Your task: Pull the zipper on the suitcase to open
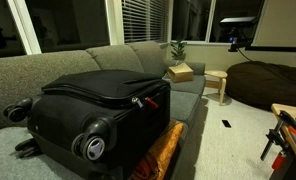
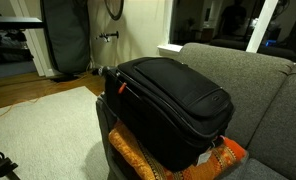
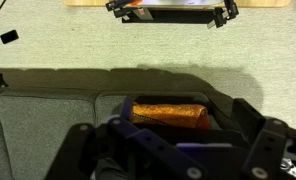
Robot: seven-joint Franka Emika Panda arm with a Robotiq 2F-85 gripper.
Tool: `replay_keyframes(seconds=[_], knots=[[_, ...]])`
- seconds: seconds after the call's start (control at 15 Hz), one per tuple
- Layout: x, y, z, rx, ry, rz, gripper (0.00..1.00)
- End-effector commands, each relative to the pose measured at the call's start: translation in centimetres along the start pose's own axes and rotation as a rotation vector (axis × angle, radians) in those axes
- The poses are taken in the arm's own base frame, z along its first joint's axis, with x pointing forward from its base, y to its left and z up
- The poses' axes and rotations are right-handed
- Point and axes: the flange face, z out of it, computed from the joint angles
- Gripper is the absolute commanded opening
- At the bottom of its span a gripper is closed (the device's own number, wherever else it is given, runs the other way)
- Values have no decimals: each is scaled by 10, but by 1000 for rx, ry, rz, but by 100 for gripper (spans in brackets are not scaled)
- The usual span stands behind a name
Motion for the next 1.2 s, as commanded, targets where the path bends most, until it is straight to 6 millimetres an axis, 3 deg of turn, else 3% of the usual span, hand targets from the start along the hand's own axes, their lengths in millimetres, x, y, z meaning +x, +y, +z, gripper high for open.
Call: replay_keyframes(seconds=[0.0, 0.6, 0.67, 1.13], knots=[[7, -10, 5, -1, -12, -11, 100], [28, -31, 25, 12, -23, -57, 100], [9, -42, 31, 11, -12, -62, 100], [-1, -84, 55, 36, 34, -85, 100]])
